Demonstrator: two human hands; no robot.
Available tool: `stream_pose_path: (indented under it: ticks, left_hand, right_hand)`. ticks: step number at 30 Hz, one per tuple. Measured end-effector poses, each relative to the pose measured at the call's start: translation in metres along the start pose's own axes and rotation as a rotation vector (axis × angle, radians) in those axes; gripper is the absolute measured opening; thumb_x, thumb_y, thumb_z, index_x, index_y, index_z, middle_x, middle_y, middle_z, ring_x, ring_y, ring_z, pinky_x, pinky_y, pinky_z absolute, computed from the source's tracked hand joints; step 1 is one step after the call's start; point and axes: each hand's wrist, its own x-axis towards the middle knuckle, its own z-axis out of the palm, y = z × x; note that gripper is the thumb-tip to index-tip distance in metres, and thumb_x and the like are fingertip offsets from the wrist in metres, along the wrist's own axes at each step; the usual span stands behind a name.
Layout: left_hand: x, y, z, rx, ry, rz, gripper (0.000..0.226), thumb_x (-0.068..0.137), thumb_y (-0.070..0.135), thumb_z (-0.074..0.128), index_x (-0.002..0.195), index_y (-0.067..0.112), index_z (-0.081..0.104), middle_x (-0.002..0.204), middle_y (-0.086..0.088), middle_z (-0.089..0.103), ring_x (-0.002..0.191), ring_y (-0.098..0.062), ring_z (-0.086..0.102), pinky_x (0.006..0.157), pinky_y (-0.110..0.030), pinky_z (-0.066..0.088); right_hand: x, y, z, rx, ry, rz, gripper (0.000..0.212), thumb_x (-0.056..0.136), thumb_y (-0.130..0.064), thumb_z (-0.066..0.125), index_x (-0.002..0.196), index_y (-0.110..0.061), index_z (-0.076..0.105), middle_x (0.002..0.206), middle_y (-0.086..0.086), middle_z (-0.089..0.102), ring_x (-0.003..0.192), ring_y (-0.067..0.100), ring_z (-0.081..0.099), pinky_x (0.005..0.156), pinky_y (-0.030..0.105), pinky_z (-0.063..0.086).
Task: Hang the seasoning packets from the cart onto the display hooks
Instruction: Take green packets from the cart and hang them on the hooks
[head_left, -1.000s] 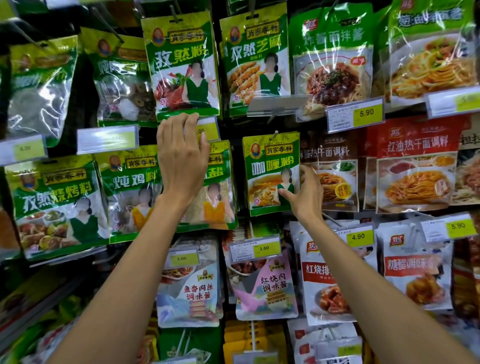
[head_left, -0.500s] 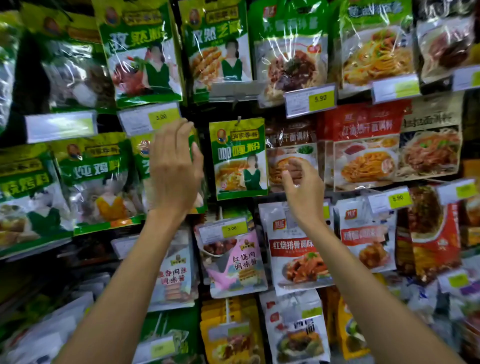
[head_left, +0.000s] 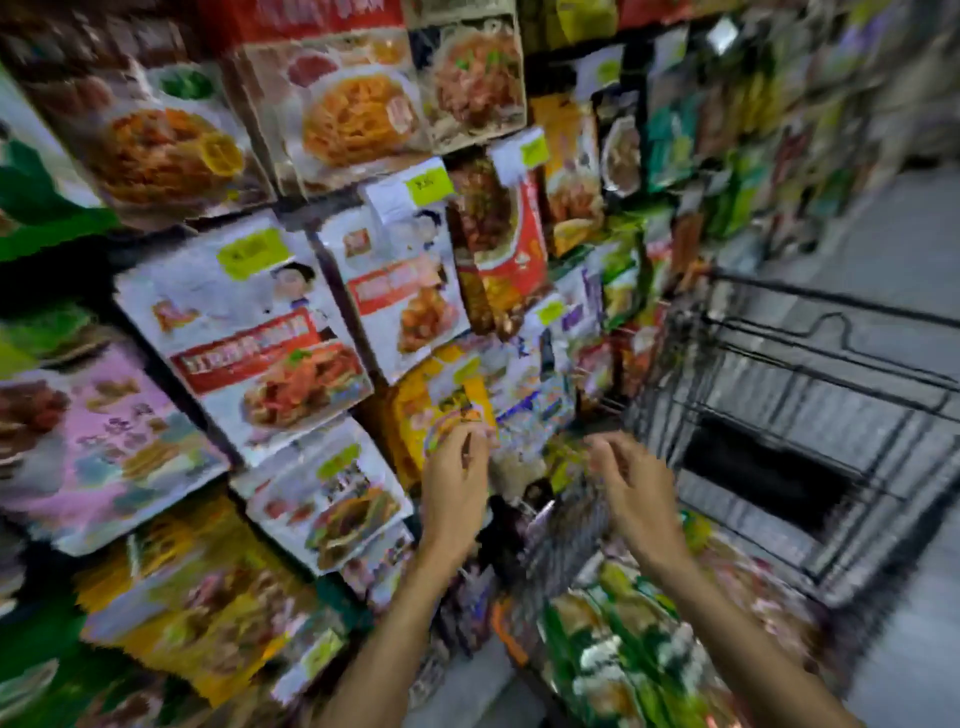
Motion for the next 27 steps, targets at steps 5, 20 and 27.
stream_pose_path:
  ticks: [5, 20, 27]
  left_hand:
    - [0.007, -0.047, 0.089, 0.008, -0.270, -0.106, 0.022, 0.099, 0.008, 0.044, 0.097, -0.001, 0.065, 0.091, -0.017, 0.070, 0.083, -0.029, 0.064, 0.068, -0.019, 0.044]
    - [-0.021, -0.222, 0.288, 0.337, -1.017, -0.198, 0.022, 0.100, 0.015, 0.046, 0.110, 0.001, 0.060, 0.107, -0.018, 0.065, 0.093, -0.027, 0.060, 0.070, -0.027, 0.041]
    - [-0.046, -0.282, 0.361, 0.516, -1.186, -0.204, 0.039, 0.098, 0.022, 0.051, 0.122, -0.008, 0.050, 0.119, -0.026, 0.055, 0.110, -0.040, 0.053, 0.085, -0.045, 0.042]
  right_hand:
    - [-0.025, 0.101, -0.035, -0.137, 0.189, 0.292, 0.027, 0.100, -0.015, 0.050, 0.080, -0.004, 0.065, 0.073, 0.011, 0.066, 0.070, 0.025, 0.062, 0.060, 0.032, 0.033]
    - [-0.106, 0.311, 0.004, -0.272, 0.378, 1.019, 0.032, 0.102, -0.017, 0.043, 0.090, 0.002, 0.065, 0.083, 0.022, 0.067, 0.075, 0.035, 0.063, 0.071, 0.044, 0.053]
    - [-0.105, 0.383, 0.026, -0.315, 0.327, 1.093, 0.024, 0.101, -0.015, 0.044, 0.090, -0.007, 0.064, 0.079, 0.011, 0.065, 0.071, 0.026, 0.057, 0.060, 0.029, 0.037]
